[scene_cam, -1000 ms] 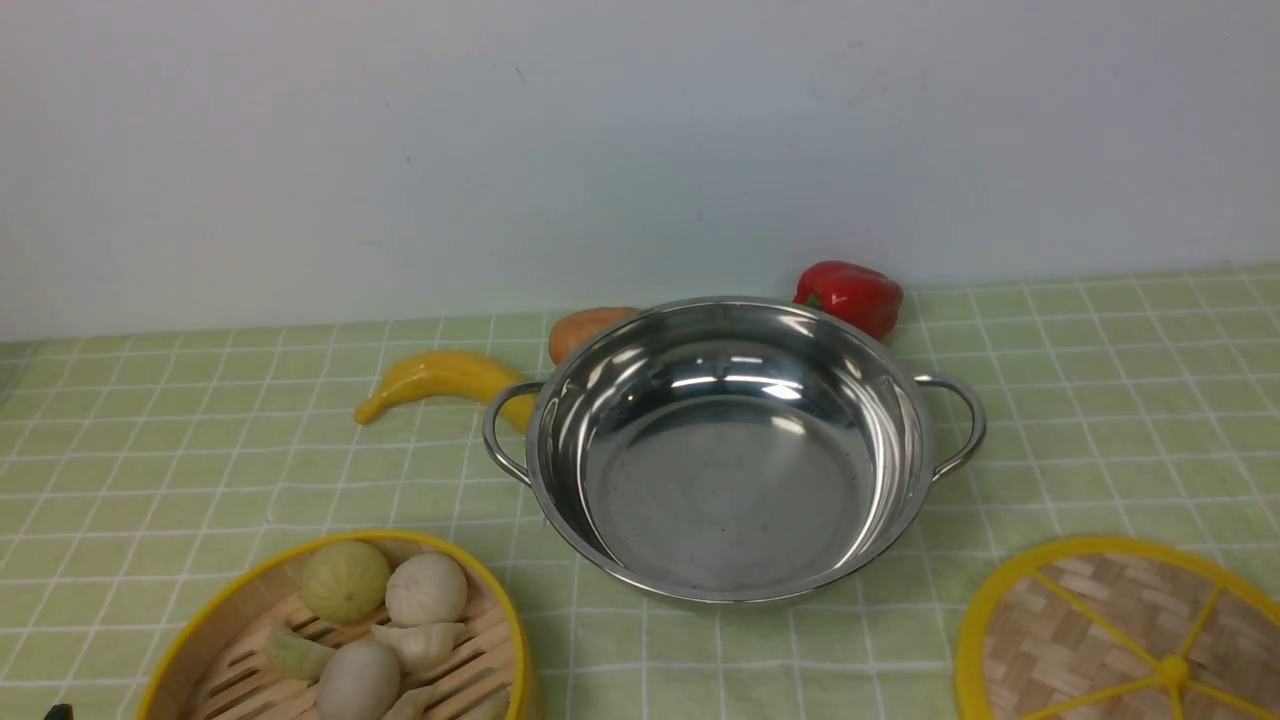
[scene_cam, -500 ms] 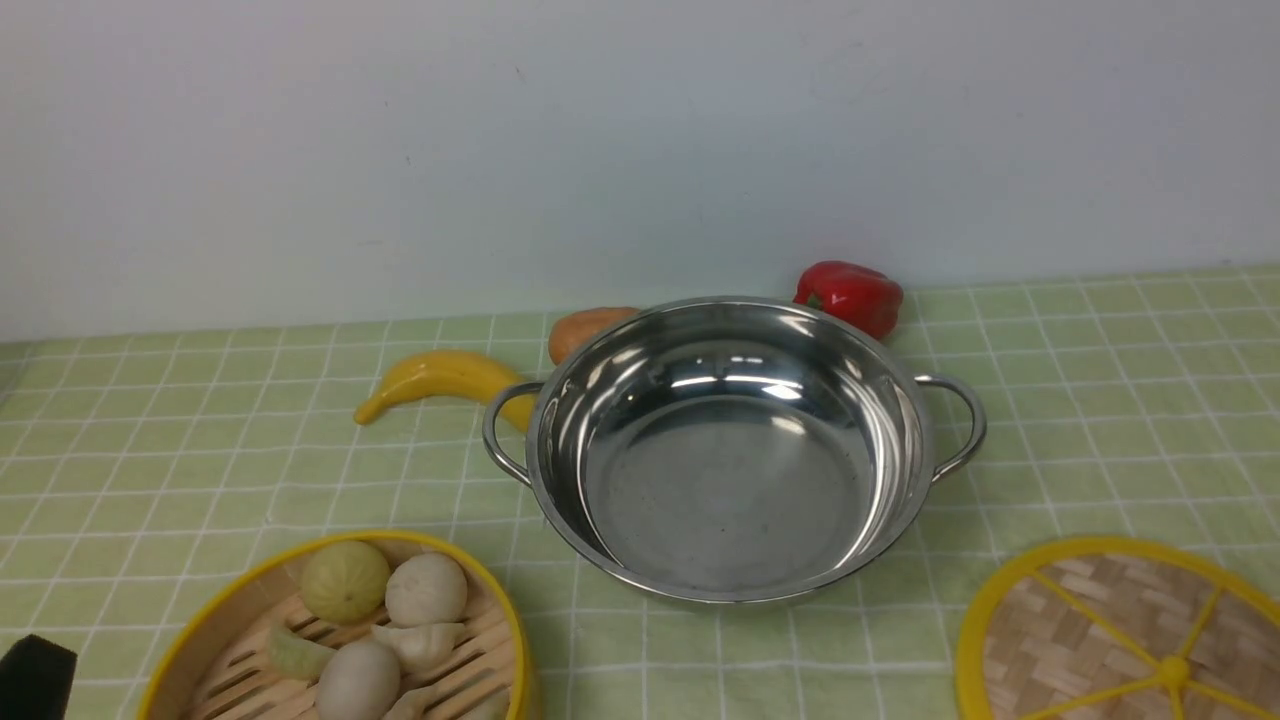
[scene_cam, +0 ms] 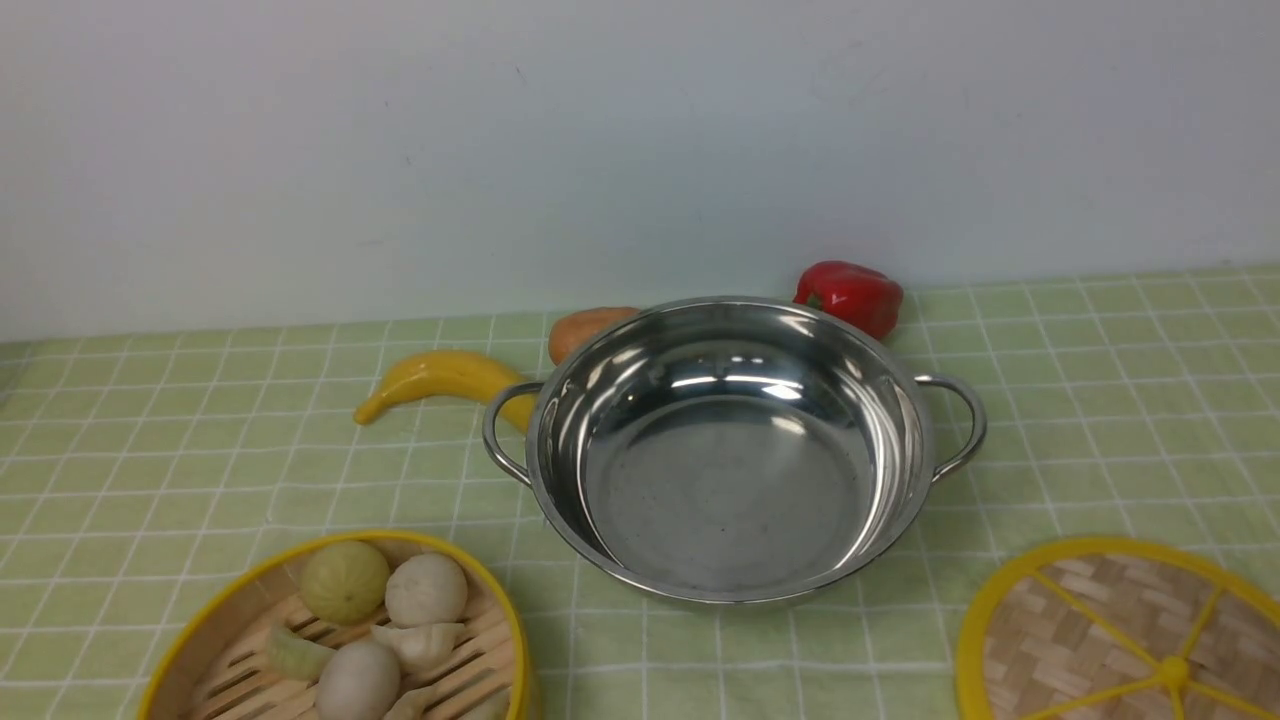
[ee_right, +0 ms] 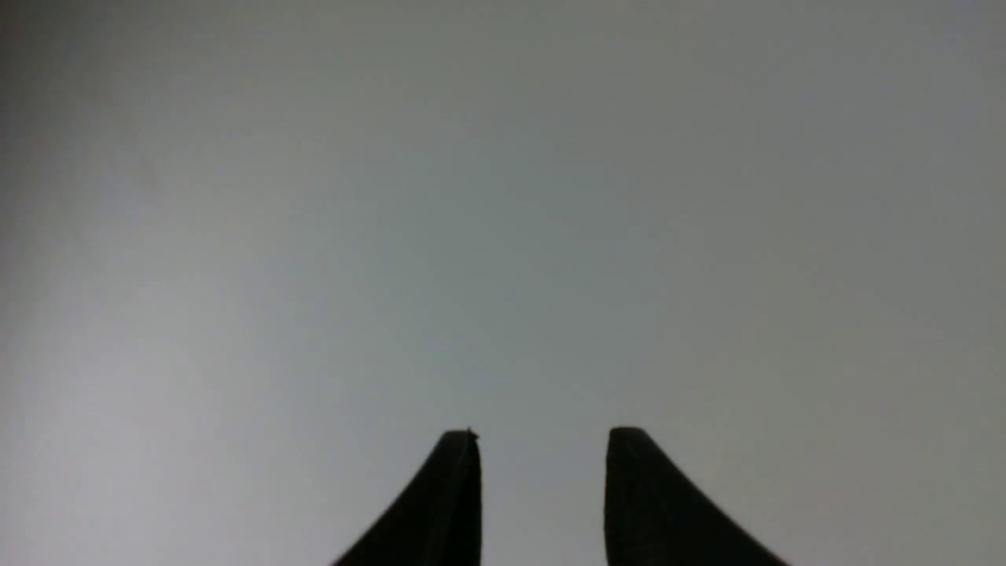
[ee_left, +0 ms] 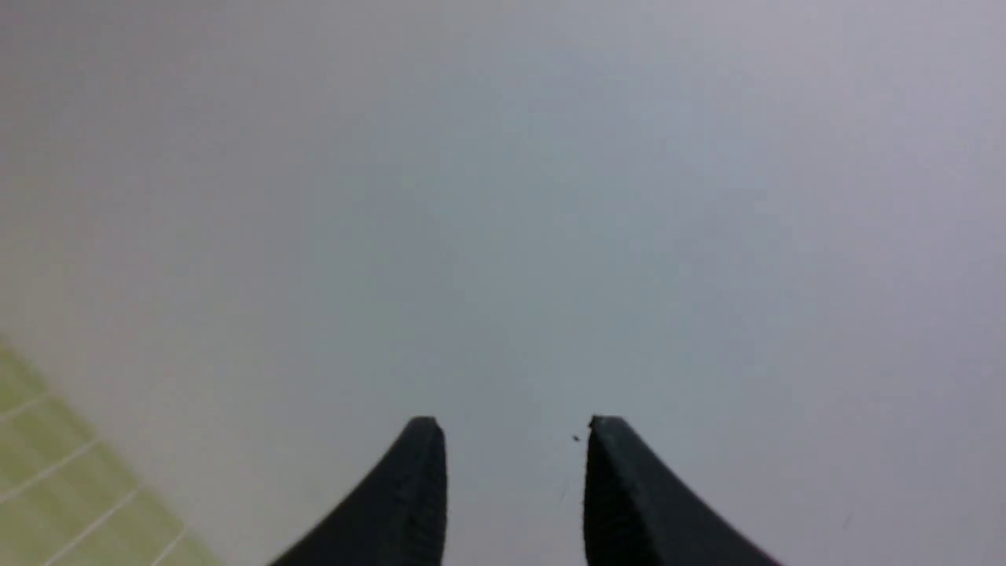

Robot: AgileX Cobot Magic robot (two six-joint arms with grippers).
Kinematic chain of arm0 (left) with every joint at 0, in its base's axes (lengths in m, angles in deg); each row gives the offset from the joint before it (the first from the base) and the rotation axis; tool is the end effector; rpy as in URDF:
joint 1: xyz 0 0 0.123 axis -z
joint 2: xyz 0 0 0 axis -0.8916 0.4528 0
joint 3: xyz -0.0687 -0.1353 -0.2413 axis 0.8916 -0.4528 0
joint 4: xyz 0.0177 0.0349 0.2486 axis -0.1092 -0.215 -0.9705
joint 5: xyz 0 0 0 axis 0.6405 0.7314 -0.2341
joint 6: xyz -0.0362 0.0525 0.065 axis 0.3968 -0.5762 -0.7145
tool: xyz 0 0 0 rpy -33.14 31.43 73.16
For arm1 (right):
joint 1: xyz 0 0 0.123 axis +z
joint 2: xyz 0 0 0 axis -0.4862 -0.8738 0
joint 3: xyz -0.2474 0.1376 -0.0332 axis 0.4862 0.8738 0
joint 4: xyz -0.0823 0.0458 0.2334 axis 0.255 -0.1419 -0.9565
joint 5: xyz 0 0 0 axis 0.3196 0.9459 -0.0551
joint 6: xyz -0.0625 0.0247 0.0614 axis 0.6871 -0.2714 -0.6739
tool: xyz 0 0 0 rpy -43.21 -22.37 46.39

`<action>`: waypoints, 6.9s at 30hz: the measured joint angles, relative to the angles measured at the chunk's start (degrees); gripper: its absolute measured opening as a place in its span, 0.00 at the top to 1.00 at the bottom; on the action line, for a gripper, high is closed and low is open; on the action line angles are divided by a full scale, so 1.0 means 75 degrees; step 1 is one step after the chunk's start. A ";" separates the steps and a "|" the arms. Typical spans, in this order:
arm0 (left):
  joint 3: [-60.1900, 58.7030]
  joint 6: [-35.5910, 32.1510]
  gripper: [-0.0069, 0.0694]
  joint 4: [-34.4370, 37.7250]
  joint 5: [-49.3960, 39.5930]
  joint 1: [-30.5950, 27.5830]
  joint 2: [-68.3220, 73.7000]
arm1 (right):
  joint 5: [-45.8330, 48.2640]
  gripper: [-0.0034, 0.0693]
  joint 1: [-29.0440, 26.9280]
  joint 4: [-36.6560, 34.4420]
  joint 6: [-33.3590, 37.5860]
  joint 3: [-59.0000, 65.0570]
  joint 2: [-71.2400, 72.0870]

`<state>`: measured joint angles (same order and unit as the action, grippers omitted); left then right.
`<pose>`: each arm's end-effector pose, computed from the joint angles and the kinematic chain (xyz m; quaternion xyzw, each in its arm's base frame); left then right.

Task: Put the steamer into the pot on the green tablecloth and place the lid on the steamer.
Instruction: 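Grasp the rim of the steamer basket holding the buns with the left gripper, then place the bamboo steamer basket with dumplings into the steel pot with the left gripper, then move the gripper down to the bamboo steamer lid and grasp its center knob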

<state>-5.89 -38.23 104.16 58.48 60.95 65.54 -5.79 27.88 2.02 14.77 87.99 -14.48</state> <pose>0.0487 0.0159 0.2365 -0.3028 0.4751 -0.2940 0.7721 0.0343 -0.0091 0.2624 0.2082 0.3622 0.3363 0.8440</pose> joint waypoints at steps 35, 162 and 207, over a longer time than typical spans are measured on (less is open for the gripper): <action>0.5362 -0.0308 0.59 -0.5572 -1.0168 0.0000 0.6763 | 1.1639 0.62 0.0000 0.0190 0.4581 -0.5605 -0.7867; 1.6029 -0.3629 0.73 -0.2923 -1.1650 0.2687 1.8009 | 1.2120 0.62 0.0000 -0.1833 0.6763 -0.5399 -0.7921; 0.7775 -0.3718 0.94 -0.3472 -0.9897 0.2687 0.7074 | 1.1018 0.62 0.1519 0.0869 0.4117 -0.5399 -1.0380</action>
<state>52.42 -66.11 78.12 -15.75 81.11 118.60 76.84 39.27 8.54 45.65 47.50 -92.33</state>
